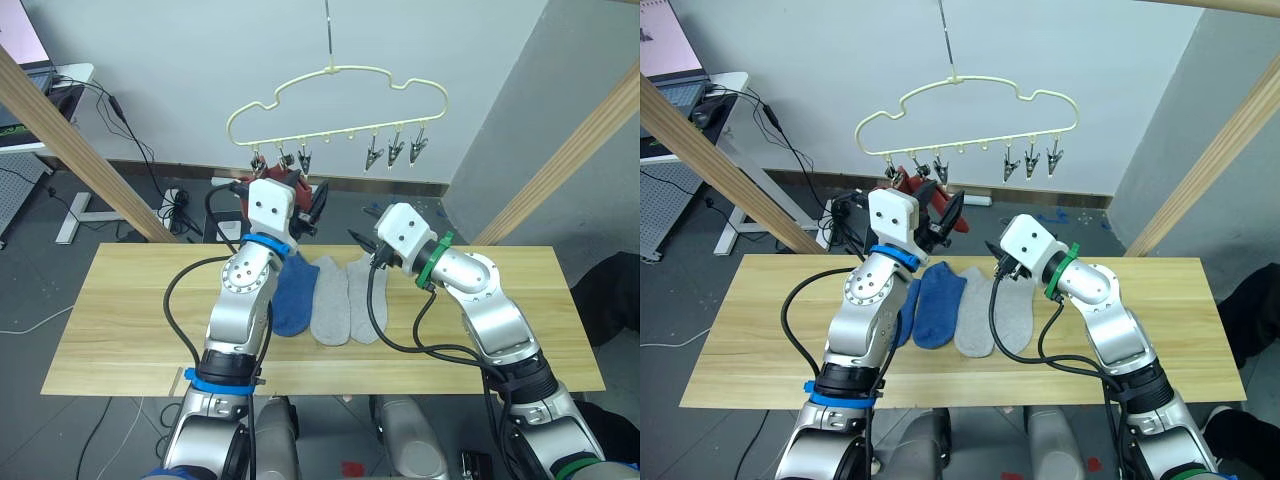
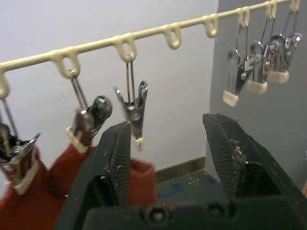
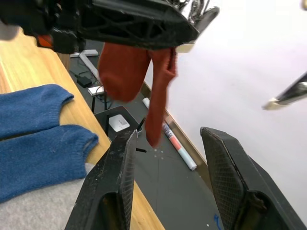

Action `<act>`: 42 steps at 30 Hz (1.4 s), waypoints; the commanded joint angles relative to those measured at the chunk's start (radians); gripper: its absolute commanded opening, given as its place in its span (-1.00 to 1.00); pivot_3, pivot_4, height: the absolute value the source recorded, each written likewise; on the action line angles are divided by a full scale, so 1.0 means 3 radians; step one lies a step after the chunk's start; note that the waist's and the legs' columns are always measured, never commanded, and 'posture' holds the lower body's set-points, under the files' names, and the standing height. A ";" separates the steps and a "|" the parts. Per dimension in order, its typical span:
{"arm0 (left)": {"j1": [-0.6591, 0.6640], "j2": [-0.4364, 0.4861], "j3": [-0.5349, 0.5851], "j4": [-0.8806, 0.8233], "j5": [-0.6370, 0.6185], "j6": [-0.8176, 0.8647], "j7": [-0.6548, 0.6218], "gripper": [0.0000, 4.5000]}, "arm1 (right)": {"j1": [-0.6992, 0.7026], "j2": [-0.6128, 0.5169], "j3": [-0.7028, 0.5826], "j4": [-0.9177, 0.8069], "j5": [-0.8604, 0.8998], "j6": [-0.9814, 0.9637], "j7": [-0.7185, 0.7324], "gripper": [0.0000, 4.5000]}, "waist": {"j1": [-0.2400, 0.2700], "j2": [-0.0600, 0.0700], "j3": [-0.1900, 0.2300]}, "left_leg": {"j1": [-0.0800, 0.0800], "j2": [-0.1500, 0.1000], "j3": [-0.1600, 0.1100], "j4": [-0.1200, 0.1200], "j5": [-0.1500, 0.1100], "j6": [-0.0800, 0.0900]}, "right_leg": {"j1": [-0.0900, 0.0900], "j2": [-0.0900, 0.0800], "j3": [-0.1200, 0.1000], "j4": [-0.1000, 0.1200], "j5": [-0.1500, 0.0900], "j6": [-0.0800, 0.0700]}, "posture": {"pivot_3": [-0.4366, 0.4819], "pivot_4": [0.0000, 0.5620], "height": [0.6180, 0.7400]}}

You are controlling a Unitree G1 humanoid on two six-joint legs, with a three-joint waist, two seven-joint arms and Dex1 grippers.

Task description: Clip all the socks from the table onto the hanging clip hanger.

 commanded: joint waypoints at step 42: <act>-0.0596 -0.0169 0.0177 0.0502 0.0170 -0.0281 0.0503 -0.99 | -0.0326 -0.0202 -0.0296 -0.0261 0.0697 0.0369 0.0172 -0.02 | -0.0009 0.0000 0.0000 | 0.0000 0.0000 0.0000 0.0000 0.0000 0.0000 | 0.0000 0.0000 0.0000 -0.0001 0.0000 0.0000 | -0.70 0.06 0.16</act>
